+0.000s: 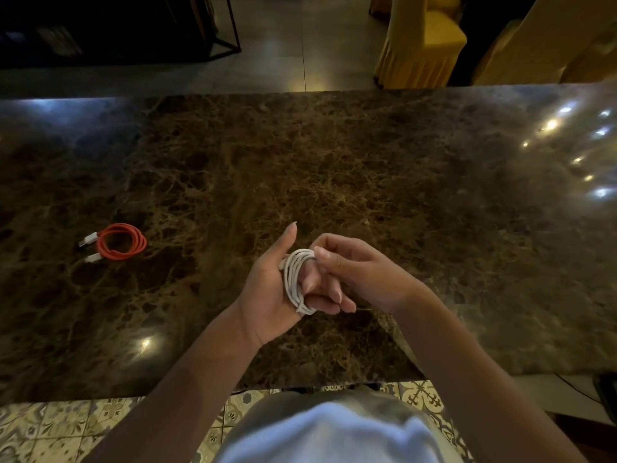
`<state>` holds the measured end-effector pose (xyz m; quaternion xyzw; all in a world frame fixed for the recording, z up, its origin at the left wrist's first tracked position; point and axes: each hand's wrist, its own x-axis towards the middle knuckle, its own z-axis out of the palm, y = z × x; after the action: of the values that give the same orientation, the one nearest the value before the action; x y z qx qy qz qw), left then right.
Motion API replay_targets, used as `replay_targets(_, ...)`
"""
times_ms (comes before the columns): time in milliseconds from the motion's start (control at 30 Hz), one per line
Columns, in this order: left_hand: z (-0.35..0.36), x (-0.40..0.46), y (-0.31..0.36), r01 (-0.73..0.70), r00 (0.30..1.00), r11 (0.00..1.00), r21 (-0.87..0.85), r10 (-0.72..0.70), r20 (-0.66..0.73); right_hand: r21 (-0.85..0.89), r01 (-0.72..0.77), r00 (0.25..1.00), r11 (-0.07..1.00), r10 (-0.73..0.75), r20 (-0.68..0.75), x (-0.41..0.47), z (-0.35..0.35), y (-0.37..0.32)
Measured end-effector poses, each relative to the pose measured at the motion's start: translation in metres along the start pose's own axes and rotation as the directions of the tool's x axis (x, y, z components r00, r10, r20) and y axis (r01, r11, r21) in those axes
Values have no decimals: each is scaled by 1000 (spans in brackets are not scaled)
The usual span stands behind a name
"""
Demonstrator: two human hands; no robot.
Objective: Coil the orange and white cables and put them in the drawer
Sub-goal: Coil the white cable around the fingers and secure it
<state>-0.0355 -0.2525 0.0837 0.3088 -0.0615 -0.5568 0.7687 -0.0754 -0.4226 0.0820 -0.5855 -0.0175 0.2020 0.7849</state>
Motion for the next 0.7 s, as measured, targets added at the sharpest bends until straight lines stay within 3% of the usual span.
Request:
replay_targets(167, -5, 4, 1, 44, 986, 995, 85, -29, -167, -1, 46, 996, 999, -46, -77, 3, 6, 7)
replay_targets(333, 2, 15, 0, -38, 951, 995, 88, 63, -304, -42, 43, 978, 998, -51, -203, 8, 1, 10)
replay_targets(700, -6, 13, -5, -45, 943, 966, 256, 126, -309, -72, -40, 952, 997, 16, -306, 9, 5, 8)
